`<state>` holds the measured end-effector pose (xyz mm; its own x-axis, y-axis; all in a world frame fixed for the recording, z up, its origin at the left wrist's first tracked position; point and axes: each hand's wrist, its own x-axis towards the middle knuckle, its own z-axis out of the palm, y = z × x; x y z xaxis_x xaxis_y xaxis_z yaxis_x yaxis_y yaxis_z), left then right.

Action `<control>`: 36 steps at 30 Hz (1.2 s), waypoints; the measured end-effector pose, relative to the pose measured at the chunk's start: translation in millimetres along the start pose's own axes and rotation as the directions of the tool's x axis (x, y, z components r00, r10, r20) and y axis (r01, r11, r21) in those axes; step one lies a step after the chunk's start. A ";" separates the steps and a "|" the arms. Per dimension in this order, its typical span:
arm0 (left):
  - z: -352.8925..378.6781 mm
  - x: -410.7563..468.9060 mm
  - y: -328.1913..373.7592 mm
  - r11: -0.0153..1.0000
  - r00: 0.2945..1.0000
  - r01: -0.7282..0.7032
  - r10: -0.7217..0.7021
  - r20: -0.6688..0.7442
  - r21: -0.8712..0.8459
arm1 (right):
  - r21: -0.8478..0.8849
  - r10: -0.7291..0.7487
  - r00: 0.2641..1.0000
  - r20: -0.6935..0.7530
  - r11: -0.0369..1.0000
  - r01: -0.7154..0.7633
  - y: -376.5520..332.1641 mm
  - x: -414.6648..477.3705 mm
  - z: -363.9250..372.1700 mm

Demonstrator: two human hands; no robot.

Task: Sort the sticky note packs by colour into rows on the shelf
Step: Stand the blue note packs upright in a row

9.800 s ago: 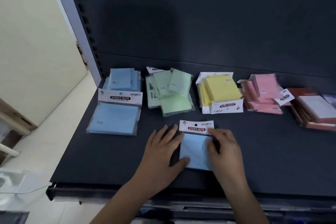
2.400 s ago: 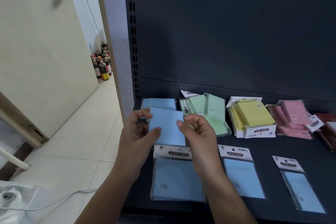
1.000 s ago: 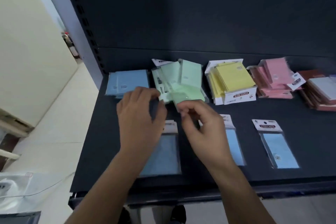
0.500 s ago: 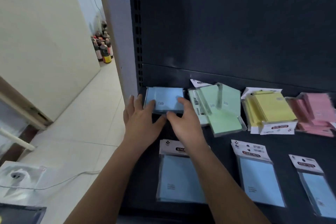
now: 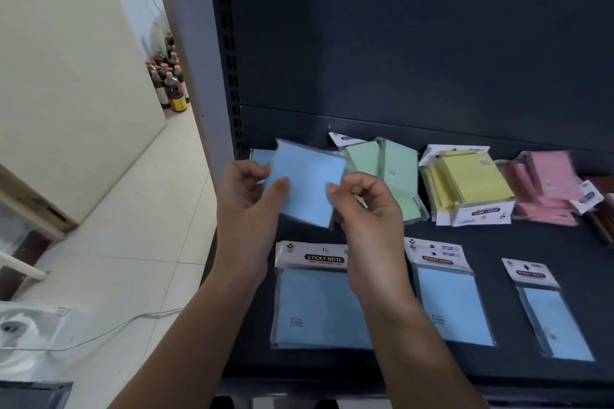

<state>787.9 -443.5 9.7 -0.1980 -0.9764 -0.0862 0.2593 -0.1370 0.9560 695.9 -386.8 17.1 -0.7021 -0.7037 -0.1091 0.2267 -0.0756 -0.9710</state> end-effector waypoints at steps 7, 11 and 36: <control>35.1 -37.8 -6.3 0.992 0.905 0.001 -0.053 0.423 0.122 | -0.129 -0.139 0.990 -0.032 0.983 0.134 -21.5 -12.6 -64.3; 63.3 -61.0 -25.1 0.969 0.854 -0.071 -0.063 0.517 0.236 | -0.269 -0.157 0.984 -0.089 0.954 0.128 -26.7 -22.2 -114.8; 81.4 -80.9 -69.2 0.861 0.864 -0.257 0.001 0.503 0.440 | -0.921 -0.254 0.967 0.013 0.372 0.110 1.6 -15.4 -149.4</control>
<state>709.0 -341.4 -26.6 -0.6463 -0.7600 0.0677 -0.1414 0.2065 0.9682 606.2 -270.6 -14.5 -0.7277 -0.6705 0.1443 -0.6152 0.5451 -0.5695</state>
